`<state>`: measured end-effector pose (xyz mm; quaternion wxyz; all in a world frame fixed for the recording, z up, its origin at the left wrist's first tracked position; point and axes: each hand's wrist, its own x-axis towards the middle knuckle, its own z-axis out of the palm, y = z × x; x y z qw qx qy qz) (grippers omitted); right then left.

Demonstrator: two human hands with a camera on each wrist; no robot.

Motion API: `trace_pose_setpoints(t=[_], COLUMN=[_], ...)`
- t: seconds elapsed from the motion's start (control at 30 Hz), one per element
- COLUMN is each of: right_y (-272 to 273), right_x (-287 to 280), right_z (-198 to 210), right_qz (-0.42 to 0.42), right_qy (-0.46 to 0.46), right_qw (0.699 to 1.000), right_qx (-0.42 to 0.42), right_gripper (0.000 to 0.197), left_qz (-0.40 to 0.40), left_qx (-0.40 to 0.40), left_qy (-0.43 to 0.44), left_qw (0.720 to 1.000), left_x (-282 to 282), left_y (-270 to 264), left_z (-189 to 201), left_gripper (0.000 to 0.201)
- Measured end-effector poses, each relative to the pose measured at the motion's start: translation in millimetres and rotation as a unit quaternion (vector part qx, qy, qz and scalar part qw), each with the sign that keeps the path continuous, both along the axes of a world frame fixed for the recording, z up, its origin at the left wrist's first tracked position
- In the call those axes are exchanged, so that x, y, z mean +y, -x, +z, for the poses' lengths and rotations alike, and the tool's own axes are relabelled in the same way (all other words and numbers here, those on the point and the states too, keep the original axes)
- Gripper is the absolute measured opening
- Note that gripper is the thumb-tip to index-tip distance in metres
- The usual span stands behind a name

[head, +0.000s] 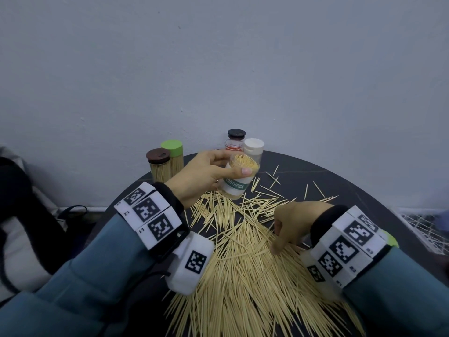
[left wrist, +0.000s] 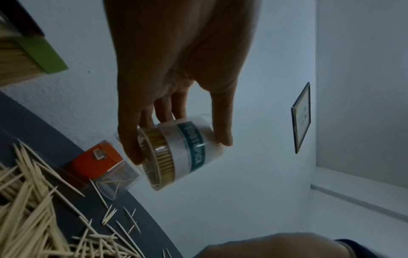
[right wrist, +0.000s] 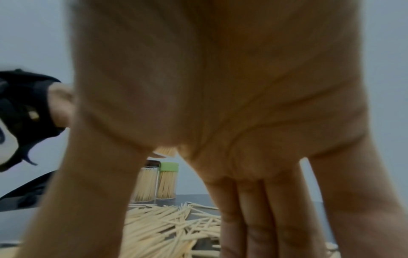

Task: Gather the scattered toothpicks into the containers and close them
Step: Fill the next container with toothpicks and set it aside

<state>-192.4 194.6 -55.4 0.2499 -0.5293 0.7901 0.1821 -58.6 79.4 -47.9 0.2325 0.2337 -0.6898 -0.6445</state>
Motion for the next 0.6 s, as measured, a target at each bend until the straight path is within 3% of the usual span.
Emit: trace_pose_setpoints(t=[0.07, 0.6], right_y=[-2.5, 1.3], right_x=[-1.1, -3.7], right_z=[-1.2, -8.8], right_qz=[0.003, 0.006], right_qy=[0.008, 0.093], right_qw=[1.0, 0.995], right_qx=[-0.006, -0.021], right_gripper=[0.037, 0.043], left_qz=[0.0, 0.001], left_qx=[-0.004, -0.015], left_qy=[0.003, 0.009], left_qw=[1.0, 1.0], left_x=[0.9, 1.8], left_y=[0.2, 0.6], left_z=[-0.4, -0.4], left_gripper=[0.064, 0.065])
